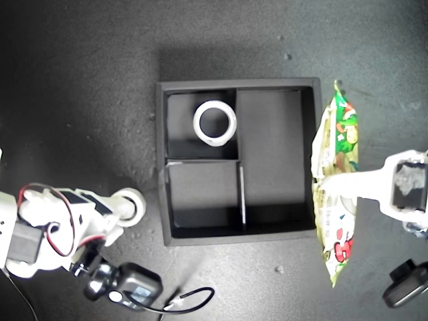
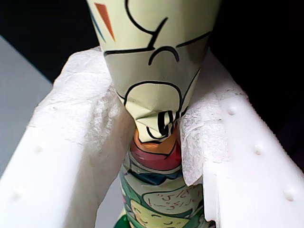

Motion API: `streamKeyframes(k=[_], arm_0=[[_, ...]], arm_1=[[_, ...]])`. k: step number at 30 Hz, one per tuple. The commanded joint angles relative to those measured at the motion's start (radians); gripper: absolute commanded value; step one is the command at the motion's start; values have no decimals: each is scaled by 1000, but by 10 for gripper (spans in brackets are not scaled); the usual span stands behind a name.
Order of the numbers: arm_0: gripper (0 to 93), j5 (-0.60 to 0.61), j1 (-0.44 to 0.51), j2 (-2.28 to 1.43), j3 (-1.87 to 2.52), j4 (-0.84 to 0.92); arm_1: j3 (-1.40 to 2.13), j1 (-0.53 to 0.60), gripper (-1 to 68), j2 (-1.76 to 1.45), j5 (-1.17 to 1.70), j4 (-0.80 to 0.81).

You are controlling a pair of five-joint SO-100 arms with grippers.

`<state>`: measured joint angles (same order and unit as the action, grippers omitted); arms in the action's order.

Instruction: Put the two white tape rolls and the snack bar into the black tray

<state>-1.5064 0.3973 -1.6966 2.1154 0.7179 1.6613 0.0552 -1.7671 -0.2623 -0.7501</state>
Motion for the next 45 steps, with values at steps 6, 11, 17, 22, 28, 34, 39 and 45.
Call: streamKeyframes(k=[6, 11, 17, 22, 28, 34, 39, 45], arm_0=[[2, 0, -23, 12, 40, -94], [1, 48, -38, -218, 48, -5], [1, 236, -109, -405, -81, 12], [1, 336, -133, -325, -198, -86], [1, 341, -170, -52, -285, -181], [1, 284, -172, 94, -319, -183], [90, 285, -135, 106, -373, -109], [156, 322, -106, 124, -491, 11]], arm_1=[[-153, -72, 2, 247, 100, 86], [-172, -89, 30, 310, 97, 98], [-158, -75, 57, 308, 115, 6], [-115, -80, 158, 296, 130, -92], [-183, -72, 205, 295, 97, -199], [-486, -12, 199, 284, 43, -399], [-729, 2, 183, 284, -34, -541], [-839, -46, 189, 284, -133, -637]])
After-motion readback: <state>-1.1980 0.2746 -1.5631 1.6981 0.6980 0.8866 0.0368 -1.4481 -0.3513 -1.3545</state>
